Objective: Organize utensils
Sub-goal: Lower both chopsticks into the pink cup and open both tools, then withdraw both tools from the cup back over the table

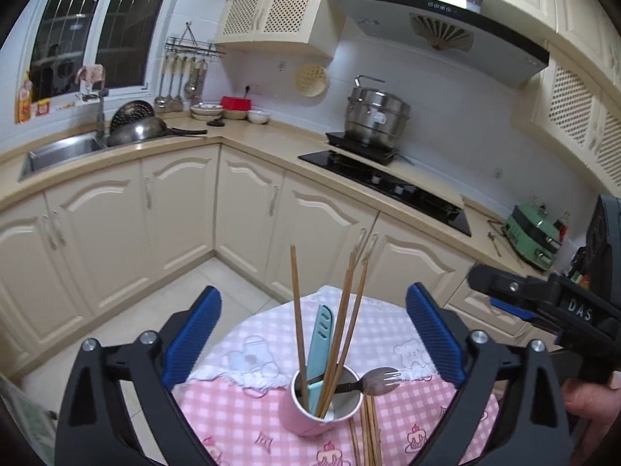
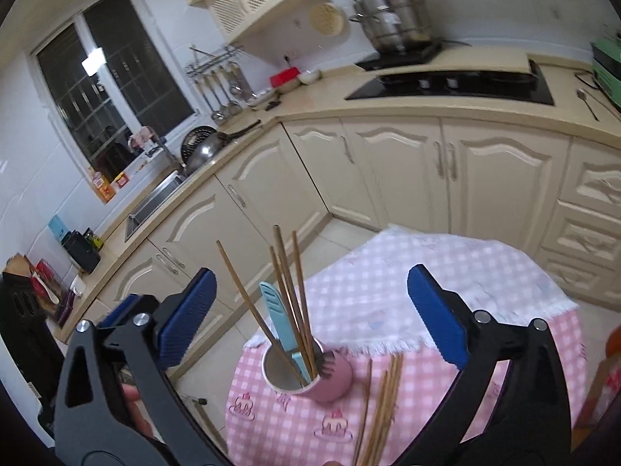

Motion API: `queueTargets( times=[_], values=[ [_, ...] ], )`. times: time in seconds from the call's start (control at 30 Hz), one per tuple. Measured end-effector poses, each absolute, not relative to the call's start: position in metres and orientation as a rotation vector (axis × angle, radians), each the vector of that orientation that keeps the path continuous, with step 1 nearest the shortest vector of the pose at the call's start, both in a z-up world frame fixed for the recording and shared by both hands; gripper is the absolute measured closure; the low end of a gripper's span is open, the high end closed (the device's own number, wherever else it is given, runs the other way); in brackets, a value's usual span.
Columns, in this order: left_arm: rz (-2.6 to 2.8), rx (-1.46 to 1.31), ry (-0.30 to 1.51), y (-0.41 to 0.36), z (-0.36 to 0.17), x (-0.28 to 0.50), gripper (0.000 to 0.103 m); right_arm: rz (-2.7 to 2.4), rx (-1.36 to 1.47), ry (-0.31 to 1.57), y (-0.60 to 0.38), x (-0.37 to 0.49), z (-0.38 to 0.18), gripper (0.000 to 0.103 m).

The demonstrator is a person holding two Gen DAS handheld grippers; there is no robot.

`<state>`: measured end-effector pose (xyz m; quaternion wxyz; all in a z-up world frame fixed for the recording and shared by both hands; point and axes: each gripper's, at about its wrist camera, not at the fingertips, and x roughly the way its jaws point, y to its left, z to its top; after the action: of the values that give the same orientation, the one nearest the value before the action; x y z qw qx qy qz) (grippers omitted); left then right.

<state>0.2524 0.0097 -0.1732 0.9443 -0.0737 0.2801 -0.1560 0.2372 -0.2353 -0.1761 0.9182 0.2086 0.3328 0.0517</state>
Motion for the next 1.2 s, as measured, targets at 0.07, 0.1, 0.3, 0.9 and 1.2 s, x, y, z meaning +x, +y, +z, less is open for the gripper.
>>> queueTargets(
  times=[0.07,0.1,0.3,0.9,1.2],
  values=[
    [-0.31,-0.143,0.591,0.01,-0.161,0.248,0.007,0.084,0.43,0.729,-0.241,0.231,-0.169,0.006],
    [-0.306,-0.139,0.602,0.011,-0.153,0.245,0.006,0.076,0.429,0.746,-0.243,0.229,-0.168,0.006],
    [-0.292,-0.099,0.65,0.008,-0.136,0.229,0.006,0.047,0.428,0.852,-0.255,0.208,-0.165,0.006],
    [-0.271,-0.054,0.899,-0.007,-0.21,0.197,0.006,-0.029,0.414,1.14,-0.276,0.17,-0.262,0.006],
    [-0.264,-0.06,1.062,-0.031,-0.272,0.194,0.006,-0.017,0.364,1.273,-0.272,0.177,-0.311,0.006]
  ],
)
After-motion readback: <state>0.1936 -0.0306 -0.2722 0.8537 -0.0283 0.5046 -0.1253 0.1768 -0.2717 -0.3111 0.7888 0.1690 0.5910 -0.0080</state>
